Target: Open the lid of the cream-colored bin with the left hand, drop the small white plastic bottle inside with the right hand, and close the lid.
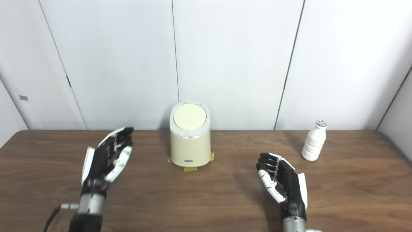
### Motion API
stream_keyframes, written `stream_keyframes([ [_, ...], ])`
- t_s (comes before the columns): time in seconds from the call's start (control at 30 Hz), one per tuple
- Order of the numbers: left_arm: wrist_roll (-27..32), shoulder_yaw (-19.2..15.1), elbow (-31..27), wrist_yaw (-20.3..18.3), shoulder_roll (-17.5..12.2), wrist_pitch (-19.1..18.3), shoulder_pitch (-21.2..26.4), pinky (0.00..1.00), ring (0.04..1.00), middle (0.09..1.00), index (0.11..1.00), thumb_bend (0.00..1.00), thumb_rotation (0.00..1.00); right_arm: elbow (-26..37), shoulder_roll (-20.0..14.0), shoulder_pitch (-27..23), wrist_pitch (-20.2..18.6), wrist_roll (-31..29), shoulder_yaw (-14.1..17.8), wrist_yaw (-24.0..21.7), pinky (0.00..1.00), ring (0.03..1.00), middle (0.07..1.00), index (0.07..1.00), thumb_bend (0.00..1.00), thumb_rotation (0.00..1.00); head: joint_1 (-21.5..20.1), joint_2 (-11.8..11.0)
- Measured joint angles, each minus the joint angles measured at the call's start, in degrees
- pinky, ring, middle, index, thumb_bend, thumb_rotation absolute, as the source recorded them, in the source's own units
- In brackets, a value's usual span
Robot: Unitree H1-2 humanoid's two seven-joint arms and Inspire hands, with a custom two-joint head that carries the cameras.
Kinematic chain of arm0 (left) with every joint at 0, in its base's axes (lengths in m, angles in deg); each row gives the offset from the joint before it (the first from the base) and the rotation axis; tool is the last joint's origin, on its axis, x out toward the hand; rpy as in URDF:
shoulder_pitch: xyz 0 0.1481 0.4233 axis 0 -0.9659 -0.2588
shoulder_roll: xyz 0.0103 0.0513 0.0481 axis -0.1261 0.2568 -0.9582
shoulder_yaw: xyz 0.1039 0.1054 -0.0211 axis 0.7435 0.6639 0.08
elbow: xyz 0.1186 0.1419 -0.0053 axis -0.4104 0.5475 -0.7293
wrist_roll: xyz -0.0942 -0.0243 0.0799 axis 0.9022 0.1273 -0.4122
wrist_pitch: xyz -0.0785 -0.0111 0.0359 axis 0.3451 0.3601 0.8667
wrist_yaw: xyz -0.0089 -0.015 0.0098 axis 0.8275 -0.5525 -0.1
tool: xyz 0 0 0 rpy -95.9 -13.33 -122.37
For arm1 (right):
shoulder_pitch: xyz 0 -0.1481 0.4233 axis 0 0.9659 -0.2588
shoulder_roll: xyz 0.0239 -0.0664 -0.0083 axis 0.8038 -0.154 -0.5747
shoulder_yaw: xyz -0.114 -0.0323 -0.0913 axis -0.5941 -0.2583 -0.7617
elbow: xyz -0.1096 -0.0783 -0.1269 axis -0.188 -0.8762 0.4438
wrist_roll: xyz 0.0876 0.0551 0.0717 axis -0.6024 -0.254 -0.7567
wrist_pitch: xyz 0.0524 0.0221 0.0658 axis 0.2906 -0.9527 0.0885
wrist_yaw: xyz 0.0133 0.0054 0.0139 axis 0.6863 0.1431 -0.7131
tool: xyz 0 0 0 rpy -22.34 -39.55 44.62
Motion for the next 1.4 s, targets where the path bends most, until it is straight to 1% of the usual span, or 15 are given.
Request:
stream_keyframes([
  [0.07,-1.56,0.61,-1.21,-1.68,-0.27,-5.9,3.44,0.78,0.856,0.873,0.842,0.61,0.53,-0.21,0.01,-0.14,0.01,0.1,-0.06,0.09,0.55,0.617,0.636,0.629,0.23,0.45,0.09,0.09],
  [0.13,-4.79,1.94,-1.82,-2.87,-0.88,-12.43,7.62,0.76,0.854,0.88,0.869,0.77,0.5,-0.43,0.04,-0.32,0.03,0.05,-0.1,0.09,0.54,0.619,0.637,0.629,0.23,0.45,0.26,0.17],
  [0.23,-10.29,3.73,-2.48,-4.18,-1.18,-21.58,13.58,0.74,0.856,0.892,0.884,0.85,0.49,-0.84,0.19,-0.75,0.09,-0.21,-0.24,0.08,0.54,0.618,0.636,0.628,0.23,0.45,0.26,0.09],
  [0.3,-13.97,5.0,-2.61,-5.07,-1.25,-25.53,16.61,0.75,0.875,0.924,0.906,0.88,0.5,-1.01,0.28,-0.95,0.44,-0.33,-0.3,0.09,0.54,0.616,0.637,0.629,0.23,0.46,0.26,0.09],
  [0.33,-15.42,5.13,-2.54,-6.1,-0.89,-26.62,17.66,0.75,0.877,0.934,0.913,0.89,0.5,-1.03,0.28,-0.96,0.71,-0.32,-0.32,0.09,0.54,0.615,0.638,0.629,0.23,0.46,0.26,0.09],
  [0.47,-21.4,4.14,-0.09,-8.08,1.64,-27.55,21.09,0.69,0.852,0.936,0.932,0.89,0.49,-1.22,0.29,-1.0,1.22,-0.31,-0.38,0.08,0.53,0.619,0.641,0.632,0.23,0.44,0.18,-0.09],
  [0.57,-26.38,3.63,3.87,-9.4,3.27,-27.67,23.03,0.67,0.859,0.935,0.921,0.89,0.48,-1.24,0.29,-1.02,1.23,-0.14,-0.45,0.09,0.53,0.615,0.638,0.632,0.23,0.44,-0.09,0.09],
  [0.67,-29.85,2.01,7.43,-10.67,4.76,-27.68,25.1,0.67,0.885,0.947,0.916,0.91,0.45,-1.22,0.35,-1.05,1.23,-0.13,-0.46,0.1,0.53,0.617,0.64,0.633,0.24,0.45,-0.26,0.17],
  [0.7,-30.35,1.59,8.26,-10.71,5.2,-27.68,25.71,0.7,0.902,0.957,0.92,0.91,0.44,-1.22,0.37,-1.06,1.23,-0.13,-0.46,0.1,0.54,0.618,0.641,0.633,0.24,0.45,-0.26,0.17],
  [0.73,-30.86,1.49,9.21,-10.55,5.42,-27.68,26.29,0.8,0.925,0.97,0.924,0.92,0.42,-1.22,0.38,-1.06,1.23,-0.14,-0.45,0.11,0.54,0.619,0.642,0.634,0.23,0.44,-0.44,0.26],
  [0.83,-30.96,2.37,11.71,-10.18,5.33,-27.68,27.45,0.92,0.963,0.983,0.929,0.93,0.39,-1.29,0.39,-1.11,1.27,-0.24,-0.44,0.1,0.54,0.617,0.642,0.632,0.23,0.42,-0.61,0.44],
  [0.87,-30.93,2.91,12.13,-9.82,5.21,-27.68,27.49,0.95,0.971,0.983,0.929,0.93,0.37,-1.29,0.41,-1.11,1.28,-0.32,-0.42,0.1,0.54,0.617,0.642,0.631,0.23,0.41,-0.62,0.44],
  [1.03,-30.22,4.0,16.26,-7.89,4.98,-27.68,27.59,0.99,0.998,0.993,0.934,0.93,0.27,-1.36,0.43,-1.17,1.28,-0.43,-0.42,0.1,0.54,0.622,0.646,0.633,0.23,0.43,-0.88,0.61],
  [1.2,-30.35,4.64,17.72,-6.54,4.97,-27.68,27.54,1.0,1.0,1.0,0.941,0.94,0.28,-1.34,0.43,-1.17,1.29,-0.5,-0.43,0.09,0.54,0.621,0.645,0.632,0.24,0.44,-1.05,0.79],
  [1.4,-30.7,5.5,18.86,-6.41,4.98,-27.68,27.51,1.0,1.0,1.0,0.937,0.92,0.26,-1.29,0.43,-1.15,1.27,-0.32,-0.43,0.1,0.53,0.621,0.645,0.635,0.24,0.46,-1.14,0.97],
])
